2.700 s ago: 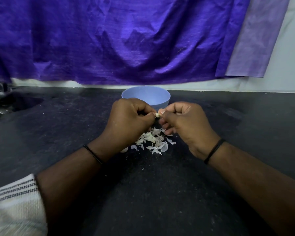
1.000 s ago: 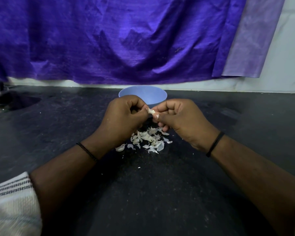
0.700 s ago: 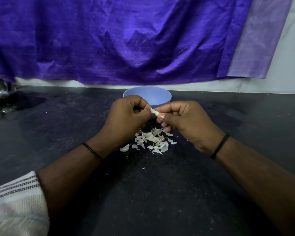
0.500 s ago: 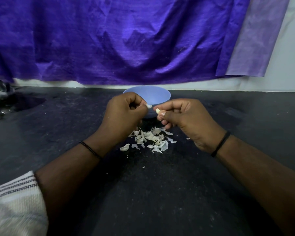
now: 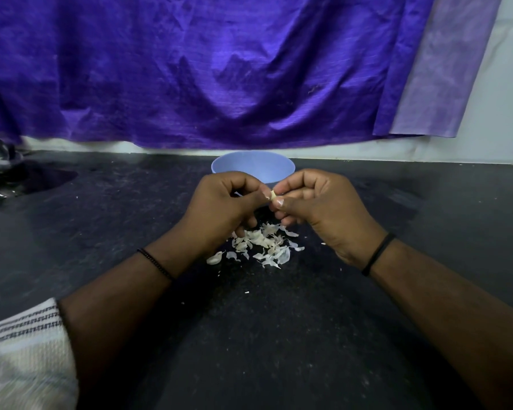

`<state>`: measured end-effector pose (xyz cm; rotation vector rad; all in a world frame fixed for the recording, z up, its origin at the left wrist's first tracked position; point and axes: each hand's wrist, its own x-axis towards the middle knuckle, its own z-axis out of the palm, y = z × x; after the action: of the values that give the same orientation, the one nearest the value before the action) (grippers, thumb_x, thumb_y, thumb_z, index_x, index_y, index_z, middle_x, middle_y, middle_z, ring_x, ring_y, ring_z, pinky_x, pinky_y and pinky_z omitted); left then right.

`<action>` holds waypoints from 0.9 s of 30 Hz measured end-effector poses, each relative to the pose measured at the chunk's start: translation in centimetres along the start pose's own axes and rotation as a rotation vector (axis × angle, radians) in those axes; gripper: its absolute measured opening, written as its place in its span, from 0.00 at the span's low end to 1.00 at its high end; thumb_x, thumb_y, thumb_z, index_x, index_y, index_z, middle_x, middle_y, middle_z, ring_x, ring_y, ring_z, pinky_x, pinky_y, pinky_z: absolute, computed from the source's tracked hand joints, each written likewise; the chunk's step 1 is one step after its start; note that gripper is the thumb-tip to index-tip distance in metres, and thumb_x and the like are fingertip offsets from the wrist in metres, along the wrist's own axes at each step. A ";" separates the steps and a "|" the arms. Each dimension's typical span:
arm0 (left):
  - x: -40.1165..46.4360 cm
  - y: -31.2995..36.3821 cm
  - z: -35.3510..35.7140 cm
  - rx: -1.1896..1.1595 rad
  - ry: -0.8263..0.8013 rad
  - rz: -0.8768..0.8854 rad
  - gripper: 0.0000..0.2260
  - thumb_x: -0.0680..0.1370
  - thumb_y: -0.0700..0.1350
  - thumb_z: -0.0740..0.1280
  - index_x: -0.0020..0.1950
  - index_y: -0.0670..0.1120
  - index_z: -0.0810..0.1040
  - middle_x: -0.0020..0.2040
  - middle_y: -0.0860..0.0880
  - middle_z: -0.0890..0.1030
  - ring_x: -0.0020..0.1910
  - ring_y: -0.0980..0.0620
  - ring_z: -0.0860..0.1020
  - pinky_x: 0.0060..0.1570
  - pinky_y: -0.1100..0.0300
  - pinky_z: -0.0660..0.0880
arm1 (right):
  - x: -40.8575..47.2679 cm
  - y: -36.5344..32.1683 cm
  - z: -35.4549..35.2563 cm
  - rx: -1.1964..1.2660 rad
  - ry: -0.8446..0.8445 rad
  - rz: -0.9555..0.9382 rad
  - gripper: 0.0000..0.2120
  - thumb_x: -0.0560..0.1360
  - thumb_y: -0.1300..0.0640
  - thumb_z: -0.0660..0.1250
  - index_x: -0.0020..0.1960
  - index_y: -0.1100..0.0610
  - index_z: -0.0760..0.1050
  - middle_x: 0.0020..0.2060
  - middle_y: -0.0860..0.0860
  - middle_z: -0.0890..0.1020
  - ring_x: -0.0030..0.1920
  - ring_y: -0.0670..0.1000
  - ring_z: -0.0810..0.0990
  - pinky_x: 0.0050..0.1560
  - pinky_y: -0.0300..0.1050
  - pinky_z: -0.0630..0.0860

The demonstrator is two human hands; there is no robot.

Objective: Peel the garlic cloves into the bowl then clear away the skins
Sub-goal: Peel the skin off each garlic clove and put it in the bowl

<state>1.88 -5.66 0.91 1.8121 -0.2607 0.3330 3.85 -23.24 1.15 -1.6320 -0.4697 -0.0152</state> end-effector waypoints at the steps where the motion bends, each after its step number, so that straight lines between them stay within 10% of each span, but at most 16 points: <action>1: 0.0 0.0 0.0 -0.007 0.001 -0.006 0.02 0.76 0.38 0.72 0.44 0.39 0.83 0.43 0.36 0.82 0.28 0.50 0.76 0.22 0.61 0.71 | 0.0 0.0 -0.1 -0.012 0.004 -0.007 0.05 0.73 0.69 0.72 0.48 0.63 0.80 0.39 0.61 0.85 0.36 0.52 0.82 0.37 0.42 0.81; 27: 0.0 0.1 0.5 -0.090 0.068 -0.042 0.04 0.74 0.30 0.70 0.40 0.35 0.82 0.26 0.46 0.79 0.24 0.54 0.75 0.25 0.62 0.75 | 0.0 0.0 0.1 0.006 -0.023 0.007 0.05 0.74 0.69 0.71 0.46 0.62 0.82 0.34 0.56 0.85 0.33 0.50 0.82 0.33 0.38 0.79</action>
<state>1.87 -6.16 0.88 1.7119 -0.1866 0.3470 3.80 -23.17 1.10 -1.6290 -0.4815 0.0103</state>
